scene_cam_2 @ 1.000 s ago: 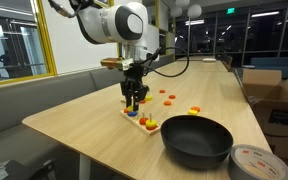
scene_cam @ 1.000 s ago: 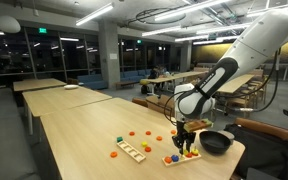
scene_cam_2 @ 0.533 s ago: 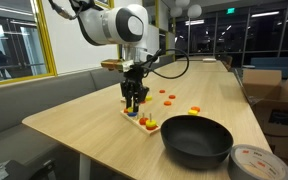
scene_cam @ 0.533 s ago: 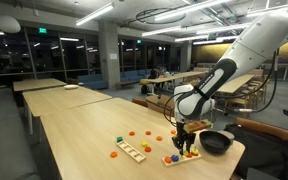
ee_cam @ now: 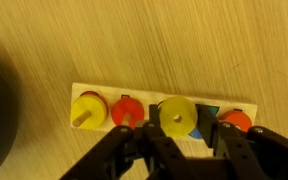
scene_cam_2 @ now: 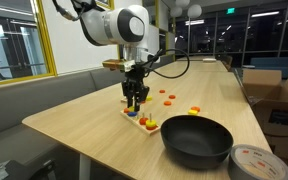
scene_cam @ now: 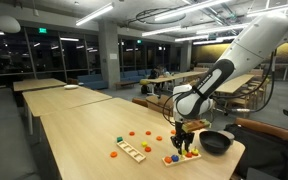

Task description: Place the yellow ring at the front of the table on the wooden board, remove the yellow ring on the right from the wooden board

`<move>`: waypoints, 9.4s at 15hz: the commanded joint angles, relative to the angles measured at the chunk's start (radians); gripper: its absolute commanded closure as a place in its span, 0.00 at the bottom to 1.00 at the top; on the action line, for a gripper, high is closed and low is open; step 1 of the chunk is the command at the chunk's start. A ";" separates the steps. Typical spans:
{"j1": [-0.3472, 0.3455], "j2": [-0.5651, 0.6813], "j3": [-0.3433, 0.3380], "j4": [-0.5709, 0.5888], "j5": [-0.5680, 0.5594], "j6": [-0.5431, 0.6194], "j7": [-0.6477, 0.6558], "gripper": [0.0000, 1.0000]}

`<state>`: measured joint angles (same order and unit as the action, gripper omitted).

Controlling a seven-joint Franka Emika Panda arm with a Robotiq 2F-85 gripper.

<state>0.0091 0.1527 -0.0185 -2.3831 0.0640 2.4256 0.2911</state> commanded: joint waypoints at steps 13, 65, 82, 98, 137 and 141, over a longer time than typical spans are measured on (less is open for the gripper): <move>-0.010 0.066 -0.014 0.081 0.014 -0.028 -0.019 0.83; -0.005 -0.015 -0.009 -0.017 0.014 -0.021 -0.025 0.83; -0.001 0.020 -0.007 0.054 0.001 -0.031 -0.026 0.83; -0.003 0.058 -0.017 0.083 -0.007 -0.037 -0.026 0.83; -0.004 0.052 -0.016 0.016 -0.007 -0.032 -0.033 0.83; -0.004 0.050 -0.011 0.008 0.009 -0.052 -0.036 0.40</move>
<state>0.0029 0.2186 -0.0318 -2.3619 0.0618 2.3867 0.2647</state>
